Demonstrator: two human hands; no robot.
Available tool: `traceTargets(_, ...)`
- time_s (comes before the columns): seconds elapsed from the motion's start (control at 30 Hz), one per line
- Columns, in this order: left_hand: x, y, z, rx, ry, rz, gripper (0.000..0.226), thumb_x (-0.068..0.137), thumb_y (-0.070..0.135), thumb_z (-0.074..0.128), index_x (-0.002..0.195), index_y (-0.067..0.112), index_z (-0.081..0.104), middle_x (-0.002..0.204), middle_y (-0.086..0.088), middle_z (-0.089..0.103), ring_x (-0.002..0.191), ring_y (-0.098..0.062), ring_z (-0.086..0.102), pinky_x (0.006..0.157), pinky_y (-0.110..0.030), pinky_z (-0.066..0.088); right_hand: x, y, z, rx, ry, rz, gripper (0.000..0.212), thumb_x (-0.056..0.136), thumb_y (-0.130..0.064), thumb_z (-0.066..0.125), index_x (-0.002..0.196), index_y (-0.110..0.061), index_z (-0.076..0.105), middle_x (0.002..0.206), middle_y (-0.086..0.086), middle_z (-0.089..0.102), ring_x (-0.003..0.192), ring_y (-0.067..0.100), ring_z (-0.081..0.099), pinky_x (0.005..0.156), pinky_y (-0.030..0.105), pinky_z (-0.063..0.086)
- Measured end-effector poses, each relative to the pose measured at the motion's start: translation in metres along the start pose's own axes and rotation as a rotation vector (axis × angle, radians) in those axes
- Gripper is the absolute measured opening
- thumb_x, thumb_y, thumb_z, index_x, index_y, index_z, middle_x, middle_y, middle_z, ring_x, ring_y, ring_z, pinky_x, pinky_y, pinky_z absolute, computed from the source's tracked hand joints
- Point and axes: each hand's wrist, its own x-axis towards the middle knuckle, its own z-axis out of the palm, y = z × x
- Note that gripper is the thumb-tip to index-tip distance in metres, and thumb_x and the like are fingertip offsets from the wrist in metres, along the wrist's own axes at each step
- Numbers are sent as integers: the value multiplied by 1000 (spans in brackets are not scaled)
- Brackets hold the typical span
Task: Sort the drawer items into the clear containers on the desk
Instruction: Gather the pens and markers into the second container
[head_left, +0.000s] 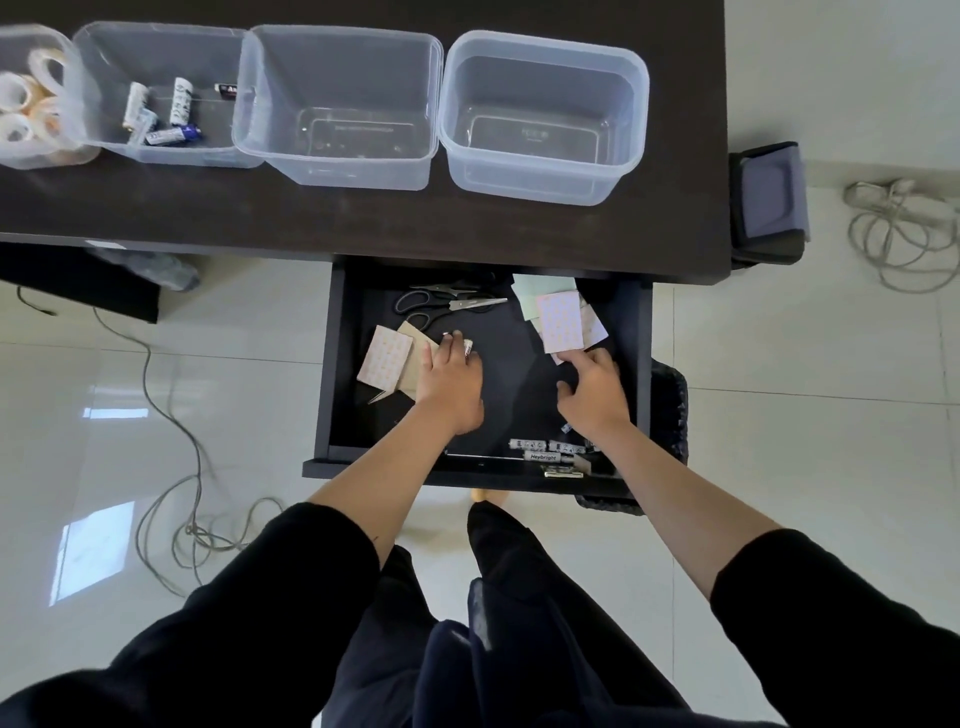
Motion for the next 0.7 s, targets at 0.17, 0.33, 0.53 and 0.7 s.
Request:
traceTargets(0.17, -16, 18, 13, -100, -8, 78, 65, 91, 32, 51, 146, 8, 25, 158, -17, 2, 143, -35, 18, 119, -46, 9, -2, 2, 1, -37, -7, 4, 24, 85, -8, 59, 110, -7, 56, 117, 12, 47, 114, 28, 43, 90, 34, 43)
traceTargets(0.33, -32, 18, 20, -298, 140, -19, 61, 89, 26, 54, 143, 13, 28, 156, -20, 0, 143, -36, 14, 117, -43, 23, -9, 6, 2, -122, -56, -21, 22, 86, -11, 58, 107, -6, 54, 116, 13, 44, 112, 30, 43, 88, 36, 45)
traceTargets(0.53, -29, 6, 21, -112, 60, -55, 73, 88, 34, 53, 148, 11, 16, 158, -8, 8, 143, -27, 19, 115, -49, 19, -16, 6, 3, -311, -254, 13, 16, 88, -17, 56, 103, -10, 59, 115, 11, 45, 111, 33, 41, 89, 34, 42)
traceTargets(0.7, -31, 7, 20, -157, 32, -38, 49, 89, 36, 50, 132, 15, 43, 132, -10, 49, 122, -31, 46, 105, -43, 32, -15, 6, -2, -280, -413, -13, 14, 82, -7, 56, 88, -12, 67, 107, 11, 57, 102, 31, 54, 86, 32, 46)
